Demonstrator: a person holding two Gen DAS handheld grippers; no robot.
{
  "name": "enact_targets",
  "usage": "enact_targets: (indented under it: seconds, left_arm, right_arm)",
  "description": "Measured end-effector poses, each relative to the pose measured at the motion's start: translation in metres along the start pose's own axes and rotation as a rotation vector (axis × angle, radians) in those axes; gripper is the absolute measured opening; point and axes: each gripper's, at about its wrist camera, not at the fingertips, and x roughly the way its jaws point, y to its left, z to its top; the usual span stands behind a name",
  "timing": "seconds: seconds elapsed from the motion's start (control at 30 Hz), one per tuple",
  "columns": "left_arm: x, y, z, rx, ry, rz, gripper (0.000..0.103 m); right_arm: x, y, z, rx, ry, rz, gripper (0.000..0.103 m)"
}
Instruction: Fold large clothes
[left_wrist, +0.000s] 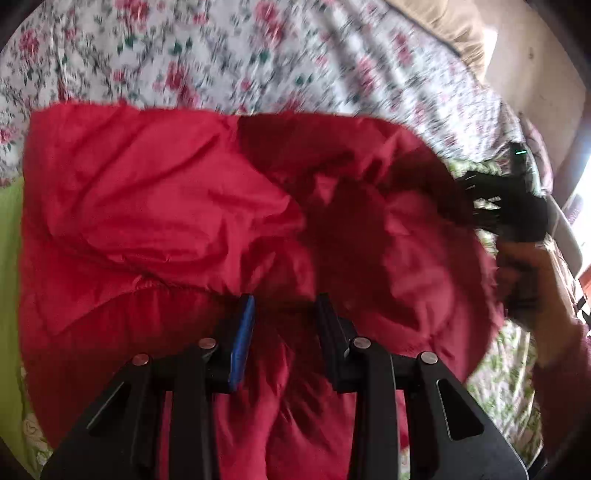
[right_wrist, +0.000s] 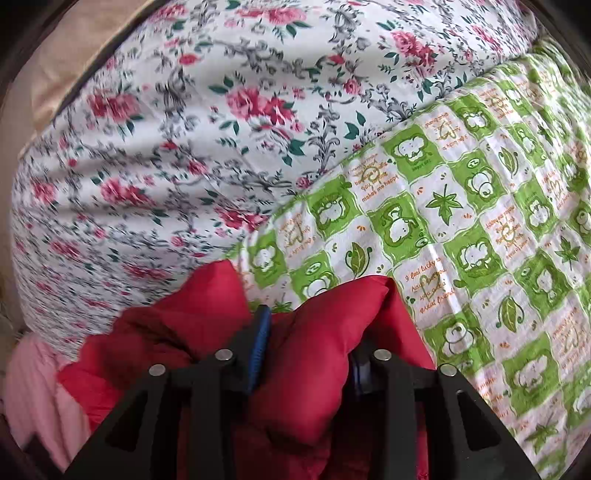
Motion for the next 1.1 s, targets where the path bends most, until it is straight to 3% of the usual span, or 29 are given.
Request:
enact_targets:
  seconds: [0.17, 0.27, 0.33, 0.5, 0.63, 0.7, 0.9, 1.1]
  left_arm:
    - [0.014, 0.009, 0.003, -0.039, 0.013, 0.016, 0.031]
    - [0.019, 0.01, 0.006, -0.051, 0.009, 0.029, 0.031]
    - [0.019, 0.012, 0.005, -0.053, 0.006, 0.035, 0.031]
    - [0.02, 0.012, 0.001, -0.054, 0.003, 0.038, 0.031]
    - [0.017, 0.015, 0.002, -0.052, 0.004, 0.043, 0.031]
    - [0.013, 0.02, 0.005, -0.055, -0.007, 0.061, 0.031]
    - [0.019, 0.054, 0.014, -0.127, -0.022, 0.09, 0.027]
    - [0.045, 0.073, 0.017, -0.172, 0.017, 0.088, 0.027]
  right_arm:
    - [-0.036, 0.0, 0.003, 0.032, -0.019, 0.095, 0.057]
    - [-0.067, 0.009, -0.006, -0.036, -0.077, 0.142, 0.059]
    - [-0.078, 0.024, -0.018, -0.146, -0.087, 0.152, 0.059]
    - [-0.055, 0.075, -0.071, -0.504, 0.016, 0.094, 0.059]
    - [-0.02, 0.094, -0.099, -0.644, 0.057, 0.019, 0.057]
    - [0.003, 0.092, -0.099, -0.654, 0.079, -0.055, 0.057]
    - [0.023, 0.068, -0.074, -0.539, 0.072, -0.075, 0.057]
    - [0.044, 0.052, -0.05, -0.467, 0.1, -0.09, 0.057]
